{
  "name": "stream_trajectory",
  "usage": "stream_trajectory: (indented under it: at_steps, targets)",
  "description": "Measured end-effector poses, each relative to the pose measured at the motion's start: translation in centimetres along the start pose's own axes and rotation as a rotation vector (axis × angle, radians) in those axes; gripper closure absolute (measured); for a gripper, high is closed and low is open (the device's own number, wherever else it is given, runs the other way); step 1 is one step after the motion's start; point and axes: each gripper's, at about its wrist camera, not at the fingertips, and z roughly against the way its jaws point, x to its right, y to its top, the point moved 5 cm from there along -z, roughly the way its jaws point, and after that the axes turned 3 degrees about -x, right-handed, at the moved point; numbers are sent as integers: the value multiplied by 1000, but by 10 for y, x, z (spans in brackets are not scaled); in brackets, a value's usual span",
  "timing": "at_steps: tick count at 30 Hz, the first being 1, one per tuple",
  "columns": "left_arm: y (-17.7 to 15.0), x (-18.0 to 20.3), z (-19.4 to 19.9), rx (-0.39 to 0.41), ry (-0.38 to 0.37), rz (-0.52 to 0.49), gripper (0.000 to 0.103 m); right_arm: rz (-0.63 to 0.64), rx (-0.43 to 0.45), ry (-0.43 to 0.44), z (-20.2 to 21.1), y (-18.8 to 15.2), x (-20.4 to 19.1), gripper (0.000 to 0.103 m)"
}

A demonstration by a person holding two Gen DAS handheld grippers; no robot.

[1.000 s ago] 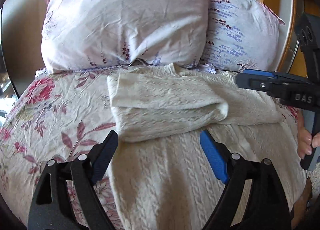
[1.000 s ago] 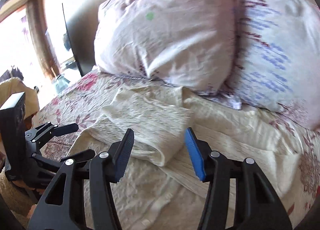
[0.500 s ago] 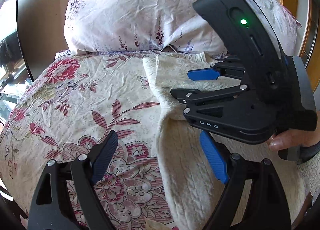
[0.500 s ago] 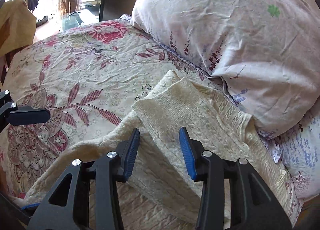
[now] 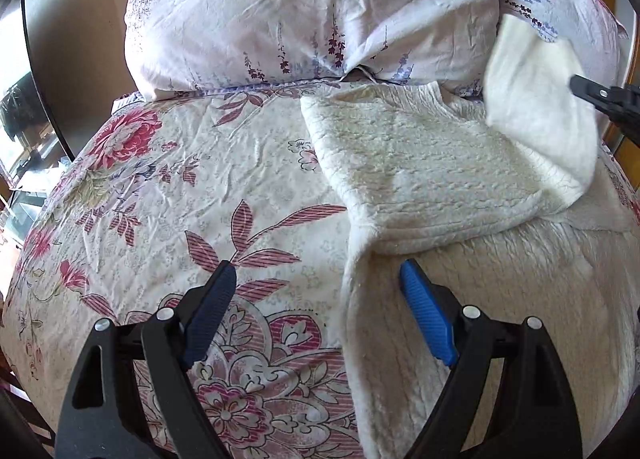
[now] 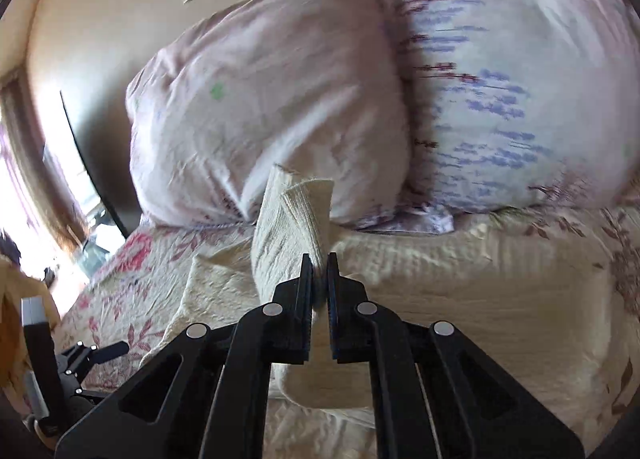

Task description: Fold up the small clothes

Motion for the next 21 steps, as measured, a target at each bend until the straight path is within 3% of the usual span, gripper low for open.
stream_trajectory:
  at_steps: [4, 8, 12, 16, 21]
  targets:
    - [5, 6, -4, 2, 45, -53, 19, -301, 47, -114, 48, -20, 105, 96]
    - [8, 11, -10, -10, 62, -89, 19, -516, -89, -94, 40, -58, 165, 96]
    - [10, 9, -13, -15, 67, -88, 19, -641, -138, -8, 30, -76, 179, 94]
    - [9, 6, -15, -23, 66, -72, 18, -661, -125, -13, 31, -69, 181, 75]
    - [11, 5, -17, -25, 72, -70, 18, -658, -113, -55, 32, -70, 190, 79]
